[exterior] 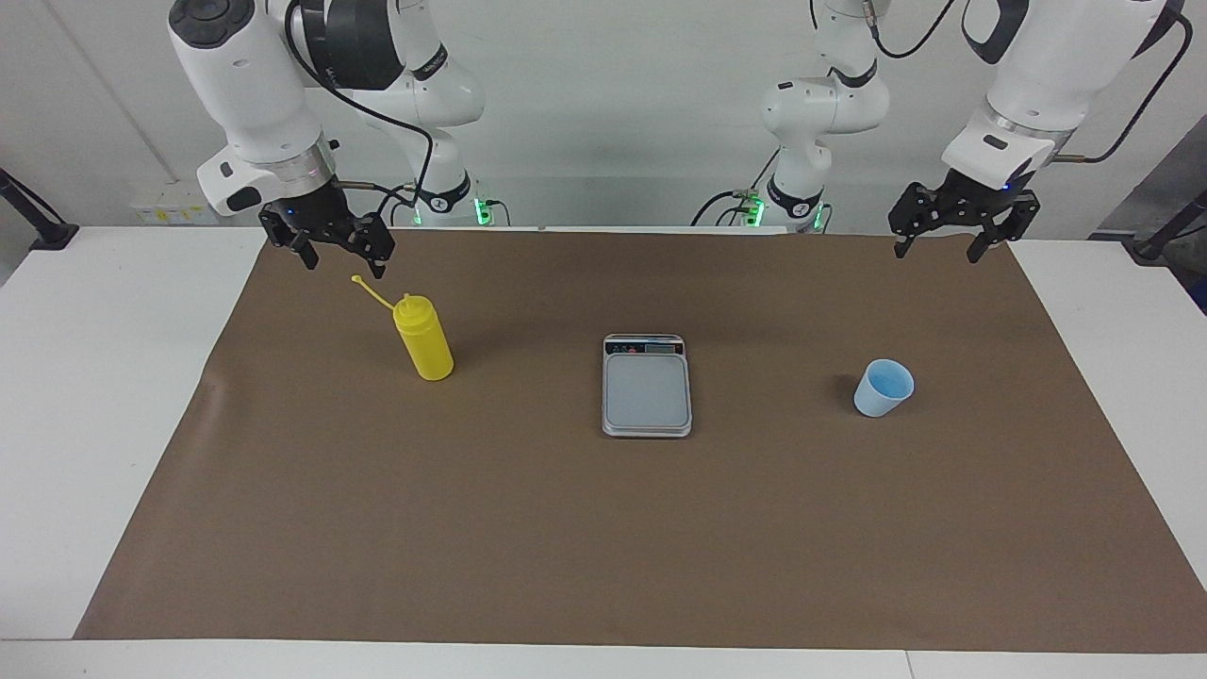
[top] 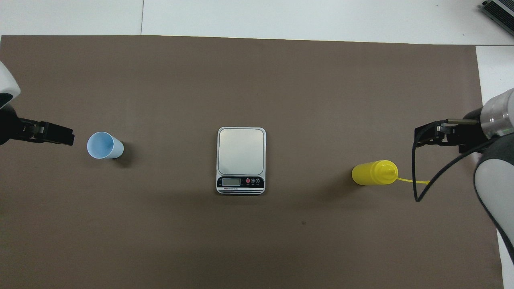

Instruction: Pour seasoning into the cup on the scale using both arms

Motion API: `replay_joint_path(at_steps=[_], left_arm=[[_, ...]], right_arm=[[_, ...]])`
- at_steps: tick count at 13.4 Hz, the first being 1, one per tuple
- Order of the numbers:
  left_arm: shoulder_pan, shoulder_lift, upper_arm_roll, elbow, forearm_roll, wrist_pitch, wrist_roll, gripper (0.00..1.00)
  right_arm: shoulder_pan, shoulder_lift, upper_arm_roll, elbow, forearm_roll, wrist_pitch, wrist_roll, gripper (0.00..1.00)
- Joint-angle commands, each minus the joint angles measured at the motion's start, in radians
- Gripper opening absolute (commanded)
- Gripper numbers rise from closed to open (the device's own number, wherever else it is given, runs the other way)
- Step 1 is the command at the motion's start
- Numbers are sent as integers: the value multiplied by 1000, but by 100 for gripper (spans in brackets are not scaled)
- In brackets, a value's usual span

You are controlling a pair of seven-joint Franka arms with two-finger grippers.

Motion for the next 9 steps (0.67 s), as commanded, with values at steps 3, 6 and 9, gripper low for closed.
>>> replay_joint_path(at_steps=[3,6,9], left_arm=[[7,-6,0,-5,-16,2,25,100],[9,-26,1,-49,-16,31,21,100],[28,-27,0,-63,-19,56,15,100]], right_arm=[[-12,-1,3,9,6,-15,-25,100],[-12,-1,3,9,6,-15,-25,100],[-12,-1,3,9,6,-16,-25,100]])
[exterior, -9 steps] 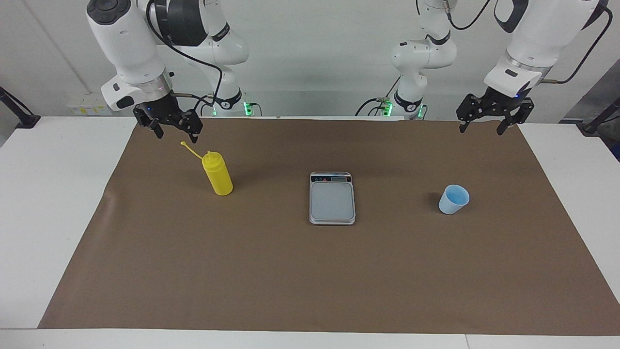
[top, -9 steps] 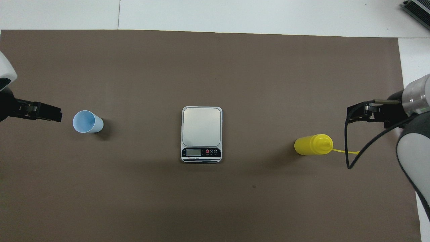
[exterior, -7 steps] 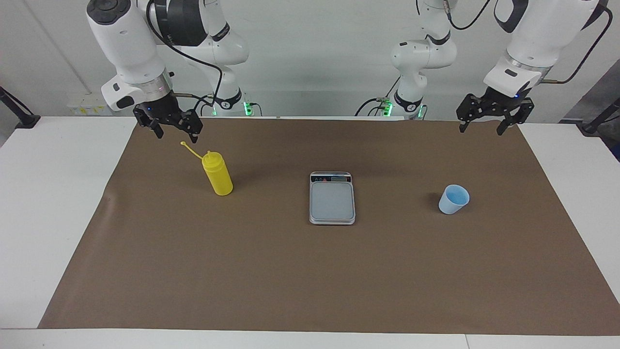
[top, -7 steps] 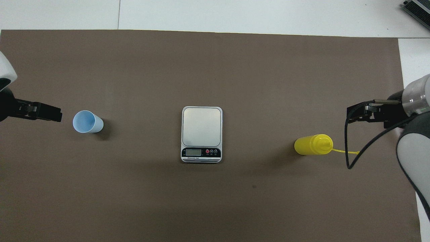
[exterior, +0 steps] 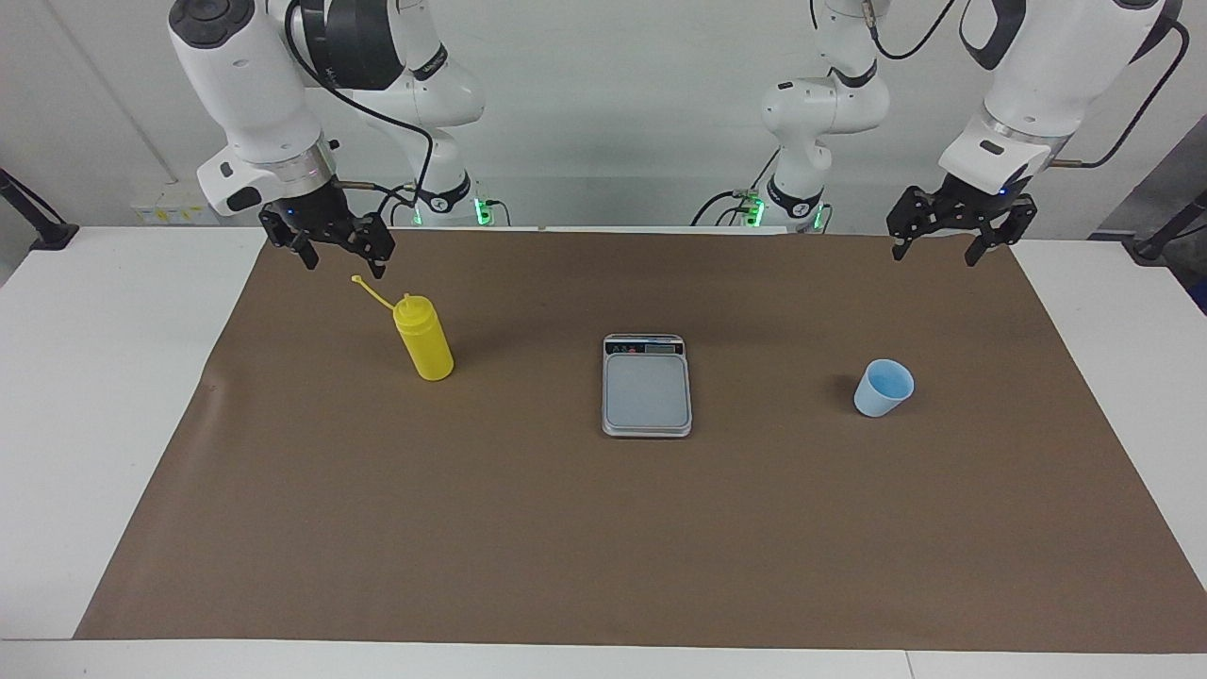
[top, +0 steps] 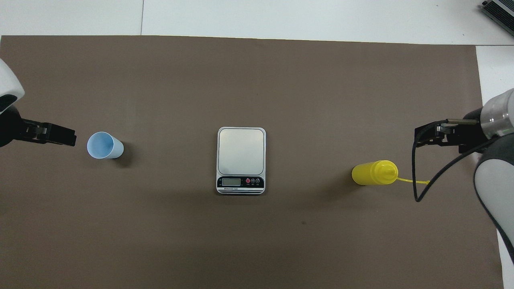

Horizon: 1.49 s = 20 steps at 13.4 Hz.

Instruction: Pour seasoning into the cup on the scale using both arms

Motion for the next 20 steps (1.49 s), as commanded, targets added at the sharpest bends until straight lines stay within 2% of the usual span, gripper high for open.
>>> replay_joint_path(at_steps=[1,3,8,10,12,16,20], left_arm=[[34,-27,0,-45,-27,42,4,100],[76,-27,-1,-77,-40,66,-1,100],[114,-23,0,-241,-45,270,-50,100],[137,9,2,-279,-45,348,-59,100],[140,54,3,-316,-45,442,-129,100],[151,80,3,-497,-45,715,-176,100],[149,112,3,-529,-45,757,-217,100]], right_arm=[[-12,-1,3,9,6,-15,-25,100],[-12,-1,3,9,6,-16,-25,100],[-12,-1,3,9,6,-16,-25,100],[-12,-1,3,9,6,-16,-25,100],[-12,-1,3,9,6,-15,-25,100],[-12,-1,3,9,6,-15,-25,100],[-12,-1,3,9,6,-16,-25,100]])
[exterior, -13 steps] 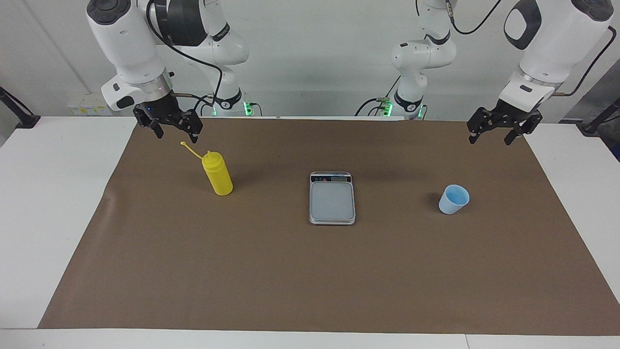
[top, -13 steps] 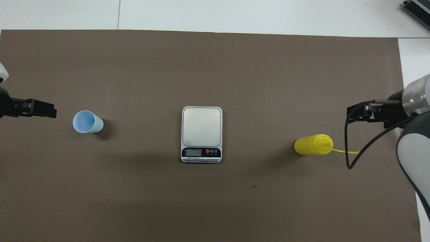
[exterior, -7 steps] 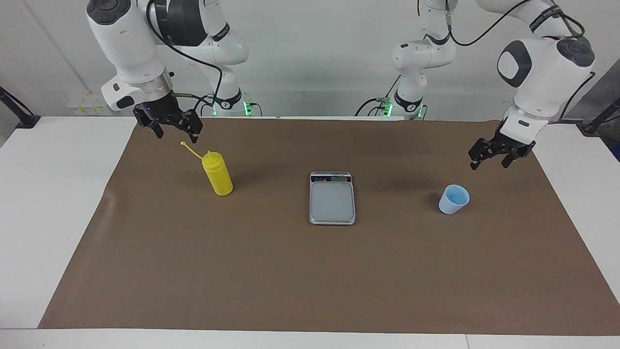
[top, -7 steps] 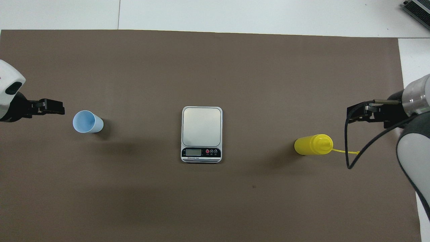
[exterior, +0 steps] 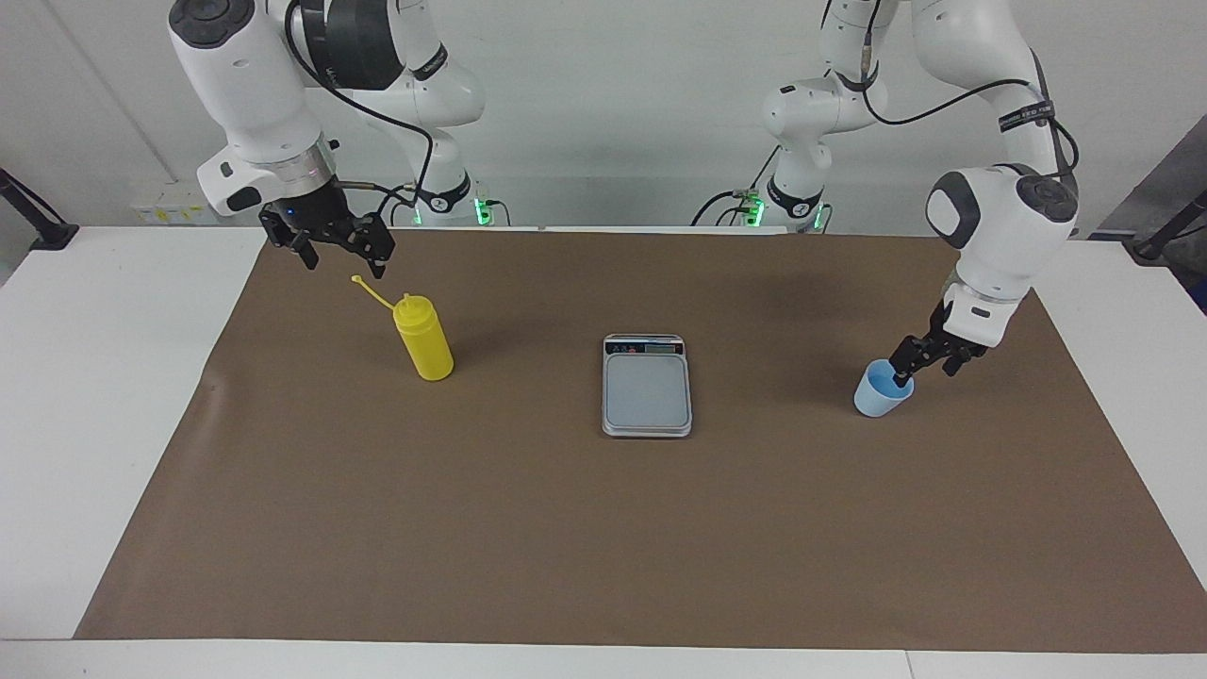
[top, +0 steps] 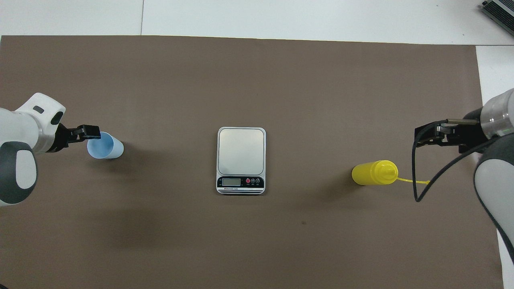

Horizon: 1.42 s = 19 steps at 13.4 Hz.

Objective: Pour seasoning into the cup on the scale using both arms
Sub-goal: 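Reach the left gripper to the light-blue cup and grasp it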

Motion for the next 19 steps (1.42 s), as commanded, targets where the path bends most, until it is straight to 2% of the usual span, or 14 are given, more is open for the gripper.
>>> replay_joint_path(at_steps=[1,5,8,9,10,11,12,15,19], left_arm=[[15,-8,-8,-47,-17,35,-15,100],[13,-2,-8,-76,-17,47,-27,100],[13,44,-8,-73,-17,91,-34,100],[12,58,-8,-70,-17,95,-48,87],[6,62,-10,-67,-15,99,-62,62],[4,64,-10,-64,-15,95,-64,24],[2,64,-10,-62,-15,92,-59,0],[1,78,-10,-3,-15,26,-57,0],[-14,90,-14,151,-15,-131,-59,0]], right_arm=[[-12,-1,3,9,6,-15,-25,100],[-12,-1,3,9,6,-15,-25,100],[-12,-1,3,9,6,-15,-25,100],[-12,-1,3,9,6,-15,-25,100],[-12,-1,3,9,6,-15,-25,100],[-12,-1,3,9,6,-15,-25,100],[-12,-1,3,9,6,-15,-25,100],[-12,-1,3,9,6,-15,-25,100],[-12,-1,3,9,6,-15,-25,100]])
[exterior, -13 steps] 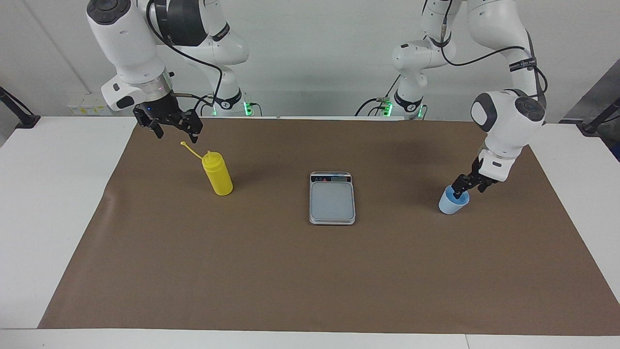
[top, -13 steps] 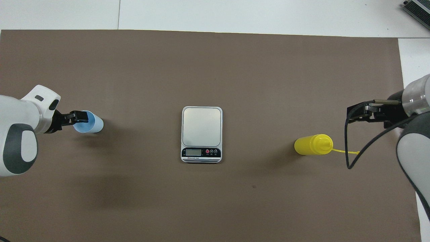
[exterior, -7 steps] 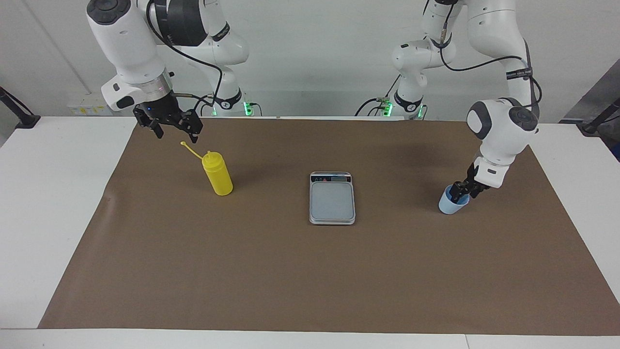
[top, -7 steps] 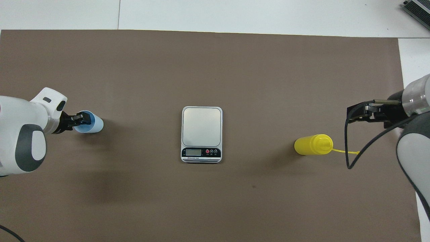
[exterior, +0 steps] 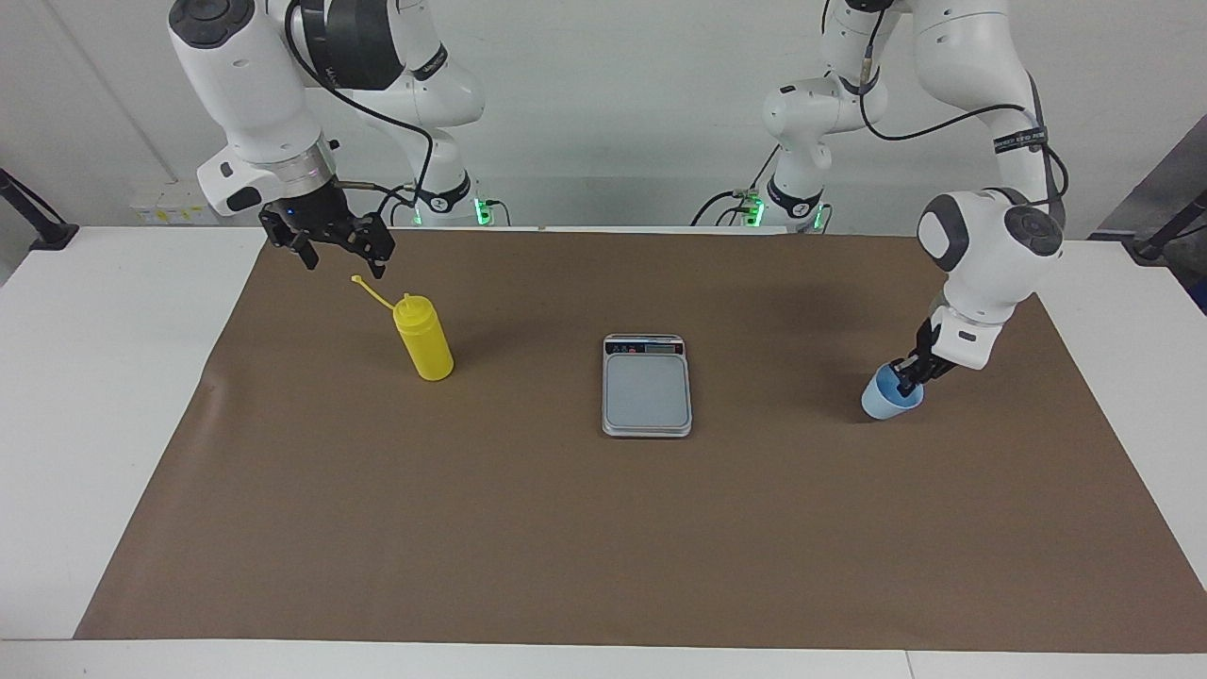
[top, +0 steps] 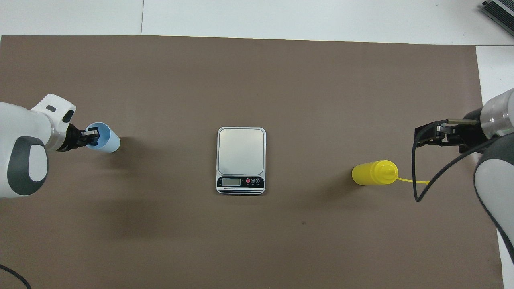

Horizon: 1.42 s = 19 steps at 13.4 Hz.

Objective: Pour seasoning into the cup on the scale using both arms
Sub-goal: 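Carry the blue cup with the left gripper onto the scale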

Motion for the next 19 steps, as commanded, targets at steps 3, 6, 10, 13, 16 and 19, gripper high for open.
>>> replay_joint_path(at_steps=[3,6,10,13,16,19], left_arm=[[-60,0,-5,137,-14,-104,-16,0],[-184,0,-5,201,1,-149,-141,0],[-377,0,-6,203,80,-128,-361,0],[-477,-1,-6,174,80,-71,-384,0],[-540,-1,-8,123,80,26,-422,0],[-595,51,-6,123,80,84,-456,0]], right_arm=[[-12,-1,3,9,6,-15,-25,100],[-12,-1,3,9,6,-15,-25,100],[-12,-1,3,9,6,-15,-25,100],[-12,-1,3,9,6,-15,-25,100],[-12,-1,3,9,6,-15,-25,100],[-12,-1,3,9,6,-15,-25,100]])
